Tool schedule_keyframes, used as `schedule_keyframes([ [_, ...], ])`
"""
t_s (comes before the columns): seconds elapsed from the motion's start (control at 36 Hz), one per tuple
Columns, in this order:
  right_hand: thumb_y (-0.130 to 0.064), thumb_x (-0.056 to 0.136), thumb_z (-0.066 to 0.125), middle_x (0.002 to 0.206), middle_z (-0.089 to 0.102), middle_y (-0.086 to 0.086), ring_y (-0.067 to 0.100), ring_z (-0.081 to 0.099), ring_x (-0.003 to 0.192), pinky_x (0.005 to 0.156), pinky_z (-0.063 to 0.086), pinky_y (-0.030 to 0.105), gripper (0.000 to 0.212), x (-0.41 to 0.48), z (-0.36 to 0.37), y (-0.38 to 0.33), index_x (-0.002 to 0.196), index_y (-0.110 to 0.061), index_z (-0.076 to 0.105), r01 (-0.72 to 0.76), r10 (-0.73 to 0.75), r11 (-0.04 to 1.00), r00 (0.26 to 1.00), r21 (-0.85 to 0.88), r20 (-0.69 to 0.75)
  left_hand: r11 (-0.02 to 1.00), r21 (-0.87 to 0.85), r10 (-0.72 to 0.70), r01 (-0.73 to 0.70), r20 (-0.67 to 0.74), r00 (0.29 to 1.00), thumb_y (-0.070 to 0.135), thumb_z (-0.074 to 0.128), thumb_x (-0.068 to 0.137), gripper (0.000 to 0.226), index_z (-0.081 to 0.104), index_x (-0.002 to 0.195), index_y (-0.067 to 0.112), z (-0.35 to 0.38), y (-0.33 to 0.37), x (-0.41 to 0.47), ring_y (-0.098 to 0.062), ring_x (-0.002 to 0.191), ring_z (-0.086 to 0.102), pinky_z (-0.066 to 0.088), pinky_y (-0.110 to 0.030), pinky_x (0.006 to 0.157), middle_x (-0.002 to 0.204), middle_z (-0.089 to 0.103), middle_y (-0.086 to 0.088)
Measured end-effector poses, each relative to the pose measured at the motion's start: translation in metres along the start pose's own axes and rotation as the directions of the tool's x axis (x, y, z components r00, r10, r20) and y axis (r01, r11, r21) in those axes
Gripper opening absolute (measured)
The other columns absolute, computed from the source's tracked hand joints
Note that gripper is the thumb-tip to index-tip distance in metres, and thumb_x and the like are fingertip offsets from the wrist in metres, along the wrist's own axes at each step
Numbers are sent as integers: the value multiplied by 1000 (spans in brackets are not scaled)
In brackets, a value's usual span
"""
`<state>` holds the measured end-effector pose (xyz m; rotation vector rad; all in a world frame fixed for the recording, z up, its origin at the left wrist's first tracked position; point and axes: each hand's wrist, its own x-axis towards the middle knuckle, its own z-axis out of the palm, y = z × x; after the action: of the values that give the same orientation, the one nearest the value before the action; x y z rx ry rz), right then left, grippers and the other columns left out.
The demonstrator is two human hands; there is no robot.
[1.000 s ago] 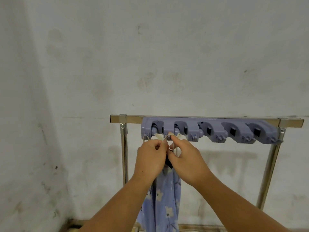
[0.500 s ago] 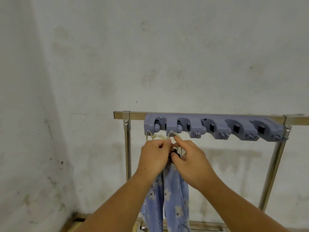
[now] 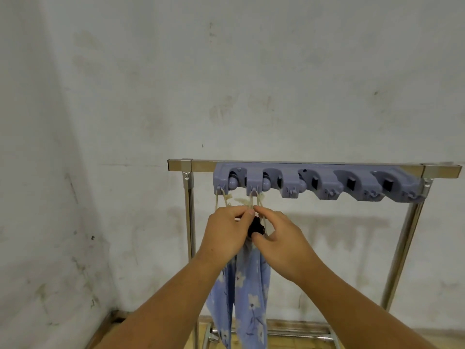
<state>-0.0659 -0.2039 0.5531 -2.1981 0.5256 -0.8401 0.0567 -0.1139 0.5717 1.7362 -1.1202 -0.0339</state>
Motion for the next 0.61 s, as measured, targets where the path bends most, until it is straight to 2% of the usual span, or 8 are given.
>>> schedule_keyframes([
  [0.11,-18,100,64,128,53,-20,4,63,106,98,52,20,49,-14,6,11,138,-45,51,36,-36,999,999,14,-3,997,-65,37,-37,5,999,25,58,105,21,78,106,30,0,-6,-17,10,77,66,45,-4,69,87,74,20],
  [0.17,-19,100,63,133,54,-16,3,60,114,103,52,27,47,-20,9,18,141,-39,54,45,-45,999,999,3,-3,998,-60,30,-30,0,1000,28,60,104,19,72,110,41,1,-10,-25,14,90,65,48,-5,78,100,72,24],
  [0.22,-18,100,64,139,51,-14,5,59,118,104,52,29,49,-26,10,23,145,-34,53,47,-47,999,999,0,-13,998,-58,29,-29,-10,1000,28,62,102,24,62,112,50,3,-12,-35,21,98,59,44,0,82,108,66,28],
  [0.33,-20,100,65,143,46,-15,7,63,111,95,52,17,53,-40,10,28,148,-37,49,10,-8,999,999,33,-36,998,27,46,-48,55,997,30,62,102,19,69,117,40,8,-27,-55,12,102,60,45,-4,85,110,66,20],
  [0.42,-22,101,64,142,44,-16,6,63,111,96,53,21,57,-58,17,37,152,-37,45,-49,51,998,998,33,-37,995,95,15,-23,91,996,31,63,101,18,73,116,33,11,-46,-74,6,100,61,46,-8,88,110,68,16],
  [0.47,-22,102,63,145,43,-12,7,63,112,96,53,22,50,-74,24,46,147,-36,49,-116,116,993,993,39,7,994,100,-42,31,115,992,30,63,101,16,74,112,34,14,-55,-92,9,100,60,43,-4,86,110,67,17],
  [0.56,-23,103,59,146,42,-11,6,65,102,85,49,13,45,-104,36,62,145,-35,51,-201,200,980,977,3,72,986,148,-110,82,189,976,32,60,104,13,71,101,39,22,-69,-119,5,98,59,42,-5,83,106,67,16],
  [0.61,-24,103,60,143,45,-9,5,63,102,80,46,7,41,-125,43,75,142,-35,54,-236,235,972,968,-6,82,976,195,-148,102,241,959,35,57,105,16,71,98,37,26,-79,-134,0,95,60,42,-7,82,104,67,14],
])
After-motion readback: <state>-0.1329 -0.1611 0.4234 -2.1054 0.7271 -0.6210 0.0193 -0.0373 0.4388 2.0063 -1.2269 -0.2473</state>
